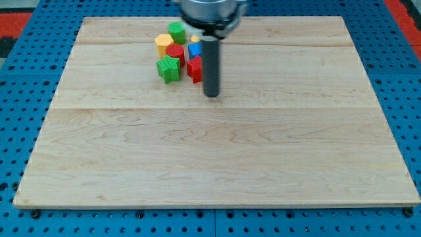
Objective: Push the green star into the group of blocks
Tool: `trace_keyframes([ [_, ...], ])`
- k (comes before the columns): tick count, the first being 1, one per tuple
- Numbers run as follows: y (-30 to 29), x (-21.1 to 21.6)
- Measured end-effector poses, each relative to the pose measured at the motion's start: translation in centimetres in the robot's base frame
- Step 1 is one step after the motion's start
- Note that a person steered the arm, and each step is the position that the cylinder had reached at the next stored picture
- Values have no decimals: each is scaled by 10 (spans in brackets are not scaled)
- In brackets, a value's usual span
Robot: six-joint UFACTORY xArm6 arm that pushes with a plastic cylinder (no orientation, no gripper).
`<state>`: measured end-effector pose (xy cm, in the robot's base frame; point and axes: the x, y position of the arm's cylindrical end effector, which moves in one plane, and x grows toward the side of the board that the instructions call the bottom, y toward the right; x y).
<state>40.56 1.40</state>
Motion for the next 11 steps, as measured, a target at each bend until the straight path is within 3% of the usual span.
trace_keyframes([
  [2,-50,-44],
  [3,-48,-60],
  [4,-17,-33],
  [5,-52,-3],
  [6,-113,-12],
  [7,-130,-30],
  [11,-100,-62],
])
